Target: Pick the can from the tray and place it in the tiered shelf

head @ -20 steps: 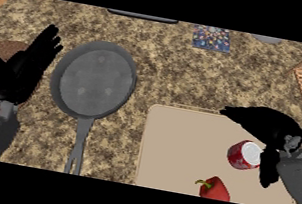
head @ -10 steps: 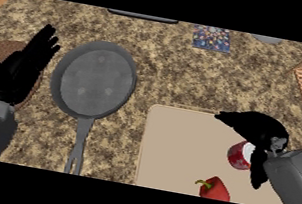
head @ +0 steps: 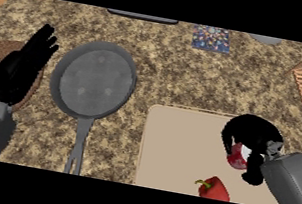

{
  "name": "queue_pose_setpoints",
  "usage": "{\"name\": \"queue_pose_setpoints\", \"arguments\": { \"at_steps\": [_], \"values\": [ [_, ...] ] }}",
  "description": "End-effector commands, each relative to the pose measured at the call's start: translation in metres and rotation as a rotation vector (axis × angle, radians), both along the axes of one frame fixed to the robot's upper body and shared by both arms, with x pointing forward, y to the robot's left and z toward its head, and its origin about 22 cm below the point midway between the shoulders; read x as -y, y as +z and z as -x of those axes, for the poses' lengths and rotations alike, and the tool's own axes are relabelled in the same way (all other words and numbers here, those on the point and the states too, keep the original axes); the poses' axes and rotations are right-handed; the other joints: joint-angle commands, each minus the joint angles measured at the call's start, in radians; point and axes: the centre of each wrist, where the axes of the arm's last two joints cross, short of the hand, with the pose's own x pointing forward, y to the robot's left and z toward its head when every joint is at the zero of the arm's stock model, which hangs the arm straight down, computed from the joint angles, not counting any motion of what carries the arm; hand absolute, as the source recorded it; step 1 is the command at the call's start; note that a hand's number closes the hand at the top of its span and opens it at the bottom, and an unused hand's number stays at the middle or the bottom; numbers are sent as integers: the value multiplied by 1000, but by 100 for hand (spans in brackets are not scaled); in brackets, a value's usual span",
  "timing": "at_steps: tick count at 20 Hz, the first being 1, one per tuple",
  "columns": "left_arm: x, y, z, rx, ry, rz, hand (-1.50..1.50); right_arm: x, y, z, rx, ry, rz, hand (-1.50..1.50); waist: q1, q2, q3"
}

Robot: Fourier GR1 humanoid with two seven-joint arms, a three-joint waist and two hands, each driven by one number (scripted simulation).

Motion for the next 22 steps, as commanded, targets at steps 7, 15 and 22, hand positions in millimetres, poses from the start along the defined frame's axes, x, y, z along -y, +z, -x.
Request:
{"name": "queue_pose_setpoints", "arguments": {
  "at_steps": [7, 15, 22],
  "values": [
    [-5, -6, 2, -4, 33, 5, 0, -74, -24, 20, 218, -338, -148, 150, -15, -3, 6],
    [-1, 3, -11, -1, 4, 2, 0, -138, -12, 65, 485, -666, -344, 150, -10, 3, 7],
    [-2, 1, -6, -13, 0, -4, 0, -153, 78, 78, 813, -804, -737, 150, -5, -4, 6]
  ]
}}
